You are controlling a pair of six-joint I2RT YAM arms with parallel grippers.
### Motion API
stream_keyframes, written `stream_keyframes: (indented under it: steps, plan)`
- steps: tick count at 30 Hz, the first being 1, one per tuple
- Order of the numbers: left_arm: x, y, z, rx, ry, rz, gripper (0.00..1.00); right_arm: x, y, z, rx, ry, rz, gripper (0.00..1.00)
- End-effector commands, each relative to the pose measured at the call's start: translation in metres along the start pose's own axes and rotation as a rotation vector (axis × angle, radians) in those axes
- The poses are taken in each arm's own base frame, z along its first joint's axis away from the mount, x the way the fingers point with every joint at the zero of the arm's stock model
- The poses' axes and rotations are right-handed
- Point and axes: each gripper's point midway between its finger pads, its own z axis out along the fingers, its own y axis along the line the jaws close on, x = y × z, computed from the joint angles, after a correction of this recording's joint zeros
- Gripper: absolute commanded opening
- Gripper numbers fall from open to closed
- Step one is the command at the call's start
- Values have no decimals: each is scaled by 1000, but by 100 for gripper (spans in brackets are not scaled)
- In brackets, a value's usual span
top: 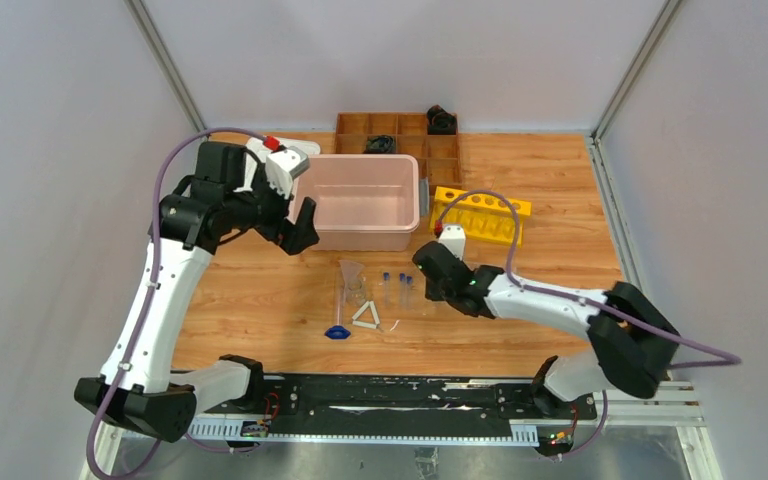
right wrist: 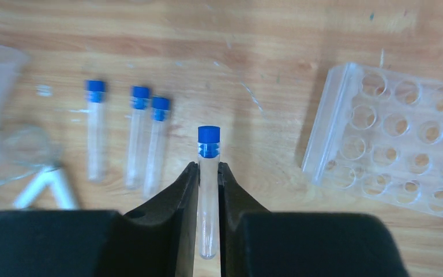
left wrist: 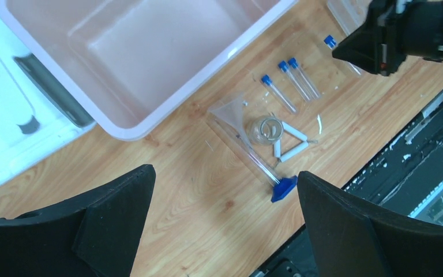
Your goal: Organize the chemistry lab equipment
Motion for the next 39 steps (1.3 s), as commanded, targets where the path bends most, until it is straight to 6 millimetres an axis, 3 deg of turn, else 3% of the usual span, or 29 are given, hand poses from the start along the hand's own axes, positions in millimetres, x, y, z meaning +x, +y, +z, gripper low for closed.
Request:
stream_keyframes:
  steps: [1, 2, 3, 7, 13, 19, 22, 27, 33, 39]
  plan:
    - [-30, -3, -23, -30, -99, 52, 100, -48, 23, -48, -136, -106, 50, 0]
    - [-34, -6, -26, -25, -113, 55, 100, -57, 29, -60, -174, -129, 60, 0]
    - [-40, -13, -30, 4, -138, 49, 100, -78, 43, -86, -256, -184, 86, 0]
    - [-49, -20, -37, 28, -169, 39, 100, -114, 63, -126, -372, -272, 125, 0]
    - [-61, -34, -45, 88, -209, 7, 100, -176, 114, -174, -571, -406, 180, 0]
    - [-60, -59, -43, 237, -214, -17, 100, -220, 170, -203, -690, -494, 225, 0]
    - [-59, -64, -43, 275, -215, -11, 97, -233, 195, -216, -745, -534, 241, 0]
    - [-51, -69, -34, 331, -183, -41, 90, -236, 222, -217, -799, -541, 271, 0]
    - [-46, -64, -26, 320, -162, -39, 75, -229, 236, -221, -832, -540, 273, 0]
    - [-40, -61, -18, 326, -134, -62, 70, -226, 238, -223, -845, -553, 281, 0]
